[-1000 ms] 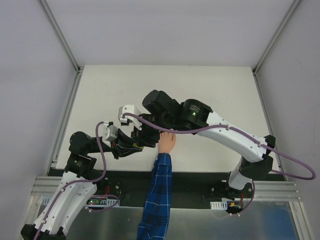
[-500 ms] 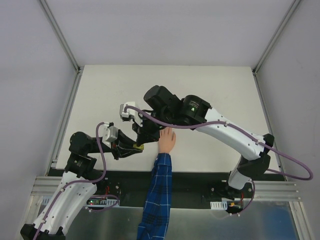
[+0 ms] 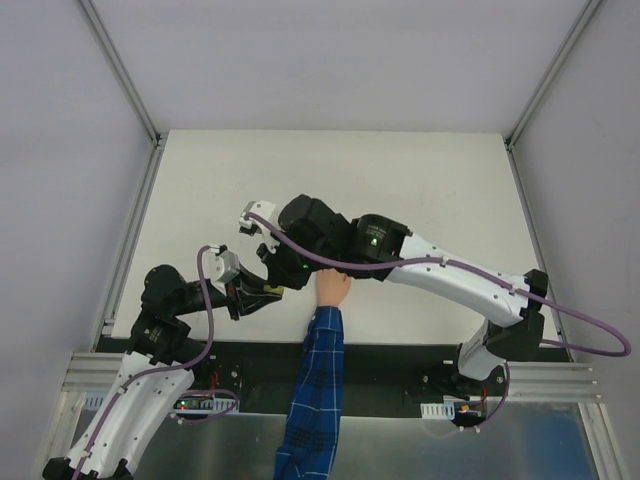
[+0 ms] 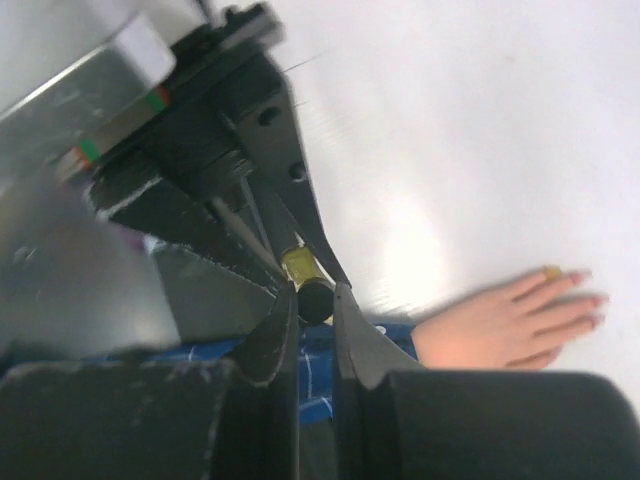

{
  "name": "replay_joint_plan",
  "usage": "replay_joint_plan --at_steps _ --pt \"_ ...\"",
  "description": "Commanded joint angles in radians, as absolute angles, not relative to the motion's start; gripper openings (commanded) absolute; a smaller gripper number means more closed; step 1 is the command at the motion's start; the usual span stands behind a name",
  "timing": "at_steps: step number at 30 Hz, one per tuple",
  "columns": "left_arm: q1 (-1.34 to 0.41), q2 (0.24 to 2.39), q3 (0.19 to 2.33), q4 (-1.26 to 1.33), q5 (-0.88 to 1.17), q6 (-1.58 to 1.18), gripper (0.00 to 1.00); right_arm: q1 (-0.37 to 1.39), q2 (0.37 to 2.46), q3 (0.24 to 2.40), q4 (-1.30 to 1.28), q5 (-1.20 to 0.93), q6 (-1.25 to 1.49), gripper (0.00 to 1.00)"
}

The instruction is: Paint the nails

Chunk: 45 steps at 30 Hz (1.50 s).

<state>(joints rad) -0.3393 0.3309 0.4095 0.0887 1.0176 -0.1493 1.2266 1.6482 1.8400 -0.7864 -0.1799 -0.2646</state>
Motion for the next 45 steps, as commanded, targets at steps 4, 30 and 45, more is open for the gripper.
replay_joint_plan --at_steps 4,30,45 --pt "-0.341 0.244 0.451 0.152 0.805 -0.044 0.0 1.385 1.675 1.709 -0.784 0.603 0.359 0.01" --pt "-0.341 0.328 0.454 0.241 1.072 -0.147 0.0 1.318 1.417 1.671 -0.709 -0.149 -0.253 0.78" --pt "-0.342 0.383 0.431 0.399 1.206 -0.278 0.0 1.229 1.532 1.805 -0.765 -0.38 -0.554 0.56"
